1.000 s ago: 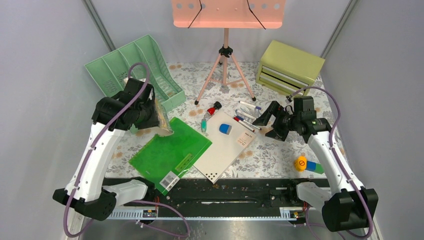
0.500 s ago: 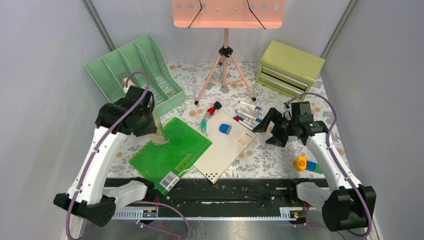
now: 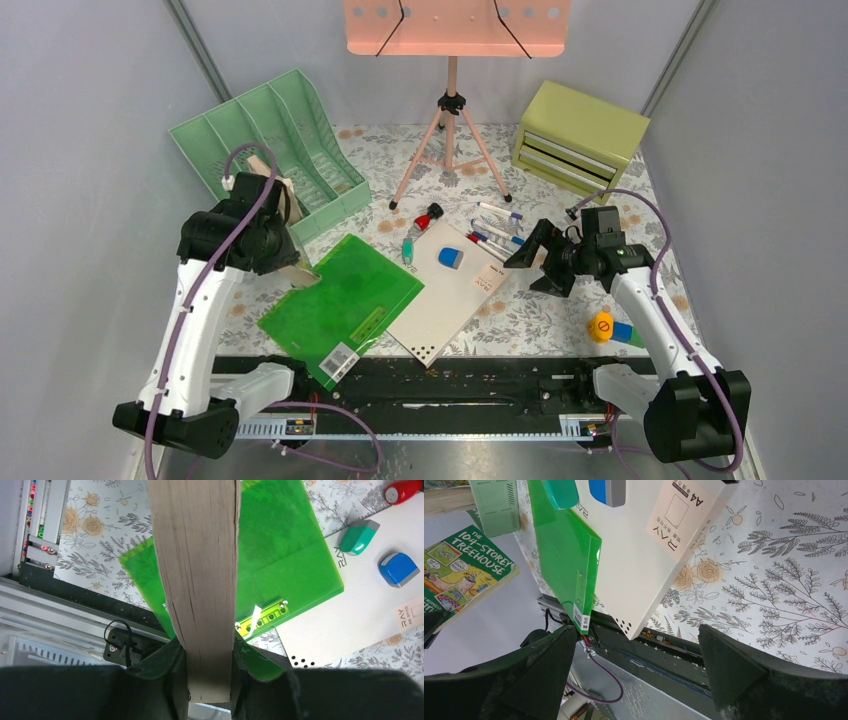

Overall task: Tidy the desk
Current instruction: Place the book in the storage box.

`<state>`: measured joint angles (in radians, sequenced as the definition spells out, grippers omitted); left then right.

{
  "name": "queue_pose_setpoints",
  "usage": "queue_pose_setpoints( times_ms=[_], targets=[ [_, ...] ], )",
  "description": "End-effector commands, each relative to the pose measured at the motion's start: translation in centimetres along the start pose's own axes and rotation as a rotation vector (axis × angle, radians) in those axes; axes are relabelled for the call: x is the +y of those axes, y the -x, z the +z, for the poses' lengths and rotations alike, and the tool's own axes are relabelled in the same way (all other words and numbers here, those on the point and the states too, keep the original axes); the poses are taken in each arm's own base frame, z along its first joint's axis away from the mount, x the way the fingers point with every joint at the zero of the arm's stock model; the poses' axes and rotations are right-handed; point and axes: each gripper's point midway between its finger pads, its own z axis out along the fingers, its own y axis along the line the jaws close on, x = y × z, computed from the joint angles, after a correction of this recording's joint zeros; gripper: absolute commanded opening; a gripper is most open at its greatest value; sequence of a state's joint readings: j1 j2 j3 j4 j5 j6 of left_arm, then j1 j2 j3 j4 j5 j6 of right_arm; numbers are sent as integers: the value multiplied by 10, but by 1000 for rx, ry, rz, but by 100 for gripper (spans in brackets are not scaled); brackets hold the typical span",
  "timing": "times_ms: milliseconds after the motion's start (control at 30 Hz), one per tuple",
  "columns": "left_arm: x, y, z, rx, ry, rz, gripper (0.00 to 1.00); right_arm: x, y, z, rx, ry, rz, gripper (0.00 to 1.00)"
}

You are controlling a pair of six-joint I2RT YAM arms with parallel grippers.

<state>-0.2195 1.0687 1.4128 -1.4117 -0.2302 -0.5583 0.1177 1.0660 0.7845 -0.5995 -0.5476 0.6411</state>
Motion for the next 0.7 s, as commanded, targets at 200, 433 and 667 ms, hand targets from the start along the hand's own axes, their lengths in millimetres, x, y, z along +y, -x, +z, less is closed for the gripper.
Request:
queue_pose_setpoints(
  times_ms=[200, 433, 667],
  targets=[
    [23, 46, -15, -140, 84, -105, 0, 4, -7, -1, 15, 43, -34, 100],
    [39, 79, -21, -191, 146, -160, 0, 5, -6, -2, 10, 46, -39, 100],
    [48, 113, -23, -231, 180, -191, 0, 7, -3, -2, 6, 47, -42, 99]
  ],
)
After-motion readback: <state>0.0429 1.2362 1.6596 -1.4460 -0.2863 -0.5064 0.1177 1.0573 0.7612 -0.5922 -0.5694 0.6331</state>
